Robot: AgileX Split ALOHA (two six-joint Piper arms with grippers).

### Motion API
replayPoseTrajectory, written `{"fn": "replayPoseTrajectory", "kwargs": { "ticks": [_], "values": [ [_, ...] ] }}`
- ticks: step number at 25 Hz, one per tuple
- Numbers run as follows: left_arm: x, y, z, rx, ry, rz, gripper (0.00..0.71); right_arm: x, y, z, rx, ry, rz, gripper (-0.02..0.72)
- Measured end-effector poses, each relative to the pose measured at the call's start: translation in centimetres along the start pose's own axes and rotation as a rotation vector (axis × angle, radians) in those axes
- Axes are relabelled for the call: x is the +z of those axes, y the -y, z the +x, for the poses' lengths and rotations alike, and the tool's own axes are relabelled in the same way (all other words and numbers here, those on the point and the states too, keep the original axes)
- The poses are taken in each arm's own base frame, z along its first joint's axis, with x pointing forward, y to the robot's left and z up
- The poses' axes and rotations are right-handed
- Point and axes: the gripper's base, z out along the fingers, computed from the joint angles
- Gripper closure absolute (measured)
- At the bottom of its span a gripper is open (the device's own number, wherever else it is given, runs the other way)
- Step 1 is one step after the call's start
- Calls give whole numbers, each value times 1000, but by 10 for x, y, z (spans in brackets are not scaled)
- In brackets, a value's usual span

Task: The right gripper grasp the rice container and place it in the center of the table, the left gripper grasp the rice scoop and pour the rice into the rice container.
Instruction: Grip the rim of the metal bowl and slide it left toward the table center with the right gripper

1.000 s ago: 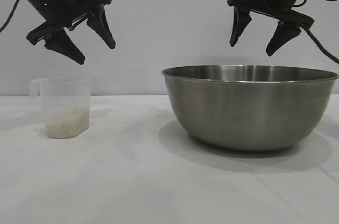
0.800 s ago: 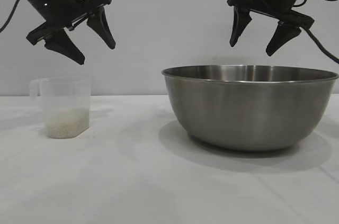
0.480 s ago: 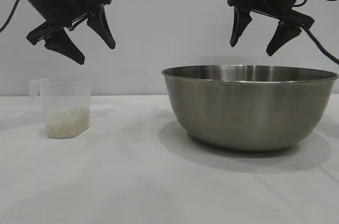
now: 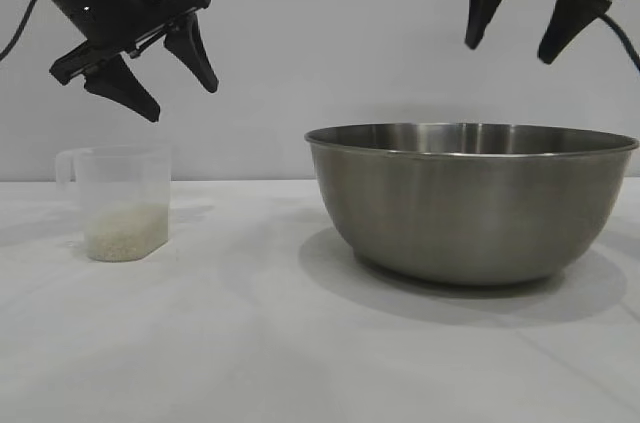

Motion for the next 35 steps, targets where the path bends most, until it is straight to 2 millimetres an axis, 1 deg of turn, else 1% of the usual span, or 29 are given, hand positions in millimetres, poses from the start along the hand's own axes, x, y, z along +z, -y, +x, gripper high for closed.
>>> {"fn": "replayPoseTrajectory", "kwargs": {
  "ticks": [1, 4, 8, 9, 10, 12, 15, 20, 24, 32, 35],
  "values": [
    [0, 0, 0, 0, 0, 0, 249, -1, 0, 3, -2, -36, -2, 236],
    [0, 0, 0, 0, 0, 0, 249, -1, 1, 10, -8, -106, 3, 344],
    [0, 0, 0, 0, 0, 0, 249, -2, 1, 11, -12, -121, 9, 339],
    [0, 0, 0, 0, 0, 0, 249, -2, 1, 11, -12, -121, 9, 380],
    [0, 0, 0, 0, 0, 0, 249, -2, 1, 11, -12, -122, 9, 365],
    [0, 0, 0, 0, 0, 0, 249, -2, 1, 11, -11, -122, 8, 365],
    [0, 0, 0, 0, 0, 0, 249, 3, 2, 16, -5, -145, 5, 365],
    [0, 0, 0, 2, 0, 0, 249, 23, 5, 42, 24, -257, -4, 365],
    [0, 0, 0, 2, 0, 0, 249, 36, 7, 59, 40, -328, -10, 365],
    [0, 0, 0, 2, 0, 0, 249, 51, 9, 80, 66, -403, -24, 365],
    [0, 0, 0, 2, 0, 0, 249, 58, 8, 82, 86, -402, -45, 365]
  ]
}}
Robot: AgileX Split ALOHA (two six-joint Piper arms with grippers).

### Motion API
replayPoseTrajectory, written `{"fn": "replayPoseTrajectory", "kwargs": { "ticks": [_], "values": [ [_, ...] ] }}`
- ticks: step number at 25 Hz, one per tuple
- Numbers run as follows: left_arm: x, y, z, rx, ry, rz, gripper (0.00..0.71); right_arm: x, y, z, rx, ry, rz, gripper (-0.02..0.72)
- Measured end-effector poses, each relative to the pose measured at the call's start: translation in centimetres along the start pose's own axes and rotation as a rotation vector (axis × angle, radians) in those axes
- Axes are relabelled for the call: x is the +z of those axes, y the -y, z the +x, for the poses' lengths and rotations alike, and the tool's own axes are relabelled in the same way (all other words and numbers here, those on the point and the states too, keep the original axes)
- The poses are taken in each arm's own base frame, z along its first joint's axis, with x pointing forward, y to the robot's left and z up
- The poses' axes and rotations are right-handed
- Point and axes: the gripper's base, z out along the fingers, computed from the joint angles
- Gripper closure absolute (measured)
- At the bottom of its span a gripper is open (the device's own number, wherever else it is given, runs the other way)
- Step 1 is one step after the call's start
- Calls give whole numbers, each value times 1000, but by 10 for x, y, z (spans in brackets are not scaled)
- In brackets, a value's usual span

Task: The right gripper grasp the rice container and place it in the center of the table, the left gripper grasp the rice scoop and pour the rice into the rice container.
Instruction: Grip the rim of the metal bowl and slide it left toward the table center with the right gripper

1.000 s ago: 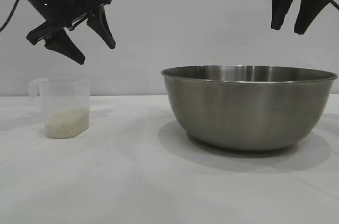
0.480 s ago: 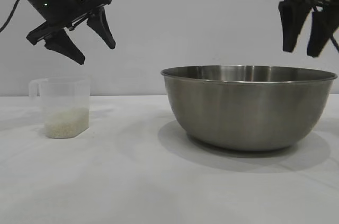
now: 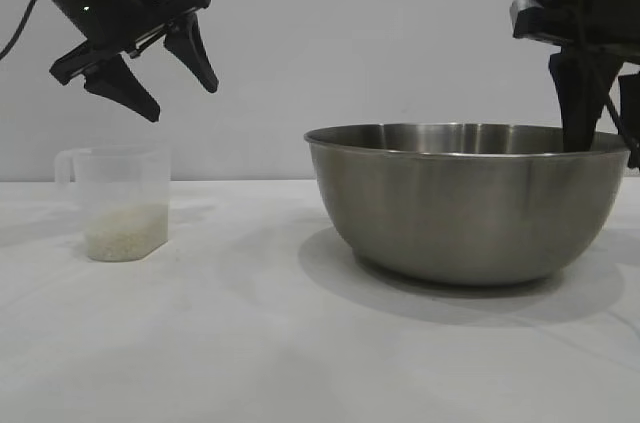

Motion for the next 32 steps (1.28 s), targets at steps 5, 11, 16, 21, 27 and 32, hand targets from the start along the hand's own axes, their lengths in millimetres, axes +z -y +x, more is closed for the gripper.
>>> {"fn": "replayPoseTrajectory", "kwargs": {
  "ticks": [5, 11, 16, 21, 27, 32],
  "values": [
    [0, 0, 0, 0, -2, 1, 249, 21, 5, -10, 22, 13, -8, 365],
    [0, 0, 0, 0, -2, 1, 249, 34, 9, -15, 34, 15, -11, 637],
    [0, 0, 0, 0, -2, 1, 249, 34, 6, -16, 26, 20, -14, 703],
    [0, 0, 0, 0, -3, 2, 249, 32, -21, -21, -42, 35, -17, 703],
    [0, 0, 0, 1, -3, 2, 249, 39, -50, -21, -93, 28, -41, 703],
    [0, 0, 0, 1, -4, 3, 249, 44, -65, -20, -117, 31, -55, 703]
  ]
}}
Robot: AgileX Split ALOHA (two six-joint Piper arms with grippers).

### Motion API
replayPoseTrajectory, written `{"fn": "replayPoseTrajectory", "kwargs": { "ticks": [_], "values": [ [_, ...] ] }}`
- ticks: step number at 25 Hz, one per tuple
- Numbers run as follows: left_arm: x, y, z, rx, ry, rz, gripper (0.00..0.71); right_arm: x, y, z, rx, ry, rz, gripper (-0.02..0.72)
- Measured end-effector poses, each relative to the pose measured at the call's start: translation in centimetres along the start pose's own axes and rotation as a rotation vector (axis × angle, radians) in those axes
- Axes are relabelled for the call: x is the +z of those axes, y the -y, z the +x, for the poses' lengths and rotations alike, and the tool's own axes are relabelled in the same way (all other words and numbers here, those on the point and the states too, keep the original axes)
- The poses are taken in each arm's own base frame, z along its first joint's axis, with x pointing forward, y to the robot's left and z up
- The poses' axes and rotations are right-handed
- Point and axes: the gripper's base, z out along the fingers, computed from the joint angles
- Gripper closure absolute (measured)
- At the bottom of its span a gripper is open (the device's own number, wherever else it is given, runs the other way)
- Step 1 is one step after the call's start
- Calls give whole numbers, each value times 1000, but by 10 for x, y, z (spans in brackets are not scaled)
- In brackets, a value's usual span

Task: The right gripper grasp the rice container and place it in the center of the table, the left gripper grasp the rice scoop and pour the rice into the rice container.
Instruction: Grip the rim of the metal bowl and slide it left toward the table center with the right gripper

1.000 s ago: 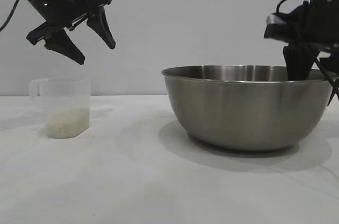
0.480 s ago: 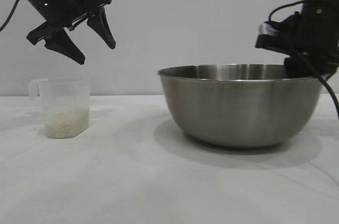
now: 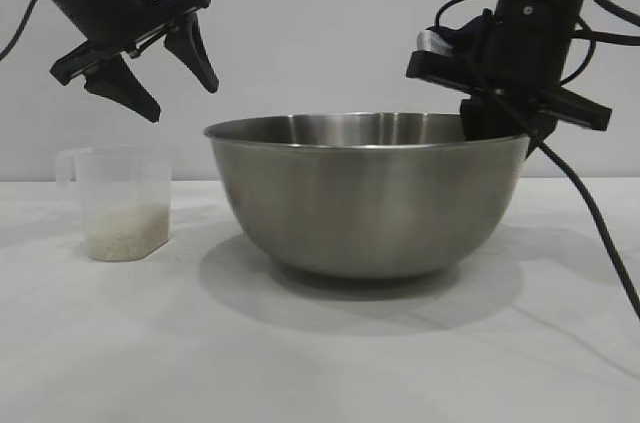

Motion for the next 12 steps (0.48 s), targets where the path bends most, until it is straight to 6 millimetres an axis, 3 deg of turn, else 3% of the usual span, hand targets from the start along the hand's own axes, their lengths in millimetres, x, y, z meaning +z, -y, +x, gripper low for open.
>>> {"fn": "replayPoseTrajectory", "kwargs": {
  "ticks": [8, 9, 10, 12],
  "values": [
    [0, 0, 0, 0, 0, 0, 249, 12, -3, -4, 15, 3, -25, 703],
    [0, 0, 0, 0, 0, 0, 249, 11, -3, -5, 13, 8, -25, 653],
    [0, 0, 0, 0, 0, 0, 249, 10, -3, -5, 14, 12, -27, 653],
    [0, 0, 0, 0, 0, 0, 249, 9, -4, -7, 13, 19, -27, 533]
  ]
}}
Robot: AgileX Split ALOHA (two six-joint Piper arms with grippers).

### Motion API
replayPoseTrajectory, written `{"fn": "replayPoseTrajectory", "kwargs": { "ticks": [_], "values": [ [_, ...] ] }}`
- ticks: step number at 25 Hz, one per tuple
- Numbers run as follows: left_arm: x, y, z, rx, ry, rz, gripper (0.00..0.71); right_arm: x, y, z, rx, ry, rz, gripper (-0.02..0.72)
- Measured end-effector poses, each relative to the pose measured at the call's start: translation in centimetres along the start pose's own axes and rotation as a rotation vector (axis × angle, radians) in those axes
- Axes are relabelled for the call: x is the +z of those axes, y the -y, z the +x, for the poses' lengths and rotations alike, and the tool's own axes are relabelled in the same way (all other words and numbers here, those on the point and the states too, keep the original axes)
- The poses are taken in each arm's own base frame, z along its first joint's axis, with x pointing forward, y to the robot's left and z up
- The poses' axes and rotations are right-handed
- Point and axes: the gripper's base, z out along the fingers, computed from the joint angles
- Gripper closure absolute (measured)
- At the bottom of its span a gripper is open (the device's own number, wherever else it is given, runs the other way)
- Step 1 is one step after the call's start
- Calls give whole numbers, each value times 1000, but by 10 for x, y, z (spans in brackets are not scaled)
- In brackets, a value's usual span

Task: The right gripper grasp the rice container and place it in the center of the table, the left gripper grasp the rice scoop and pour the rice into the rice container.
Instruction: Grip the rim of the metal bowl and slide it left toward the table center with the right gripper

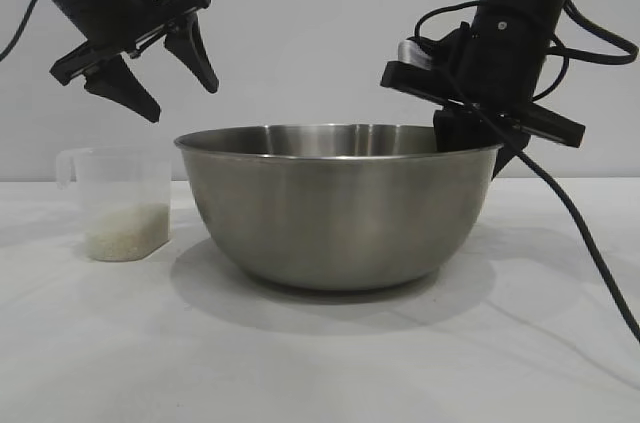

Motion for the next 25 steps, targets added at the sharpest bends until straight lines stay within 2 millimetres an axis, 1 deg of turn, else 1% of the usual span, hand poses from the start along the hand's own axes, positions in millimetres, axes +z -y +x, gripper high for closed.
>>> {"fn": "replayPoseTrajectory", "kwargs": {
  "ticks": [2, 5, 7, 10, 11, 12, 19, 22, 25],
  "values": [
    [0, 0, 0, 0, 0, 0, 249, -1, -1, -1, -2, 6, 0, 403],
    [0, 0, 0, 0, 0, 0, 249, -7, -3, -5, -12, 8, -5, 233],
    [0, 0, 0, 0, 0, 0, 249, -14, -6, -8, -24, 8, -7, 164],
    [0, 0, 0, 0, -2, 1, 249, -28, -10, -13, -53, 12, 4, 172],
    [0, 0, 0, 0, -4, 2, 249, -34, -11, -16, -67, 16, 13, 131],
    [0, 0, 1, 0, -7, 5, 249, -40, -13, -18, -80, 22, 24, 146],
    [0, 1, 1, 0, -15, 10, 249, -78, -17, -37, -163, 129, 135, 146],
    [0, 1, 1, 0, -15, 10, 249, -87, -11, -38, -166, 147, 168, 146],
    [0, 1, 1, 0, -15, 10, 249, -99, 6, -38, -128, 170, 176, 146]
  ]
}}
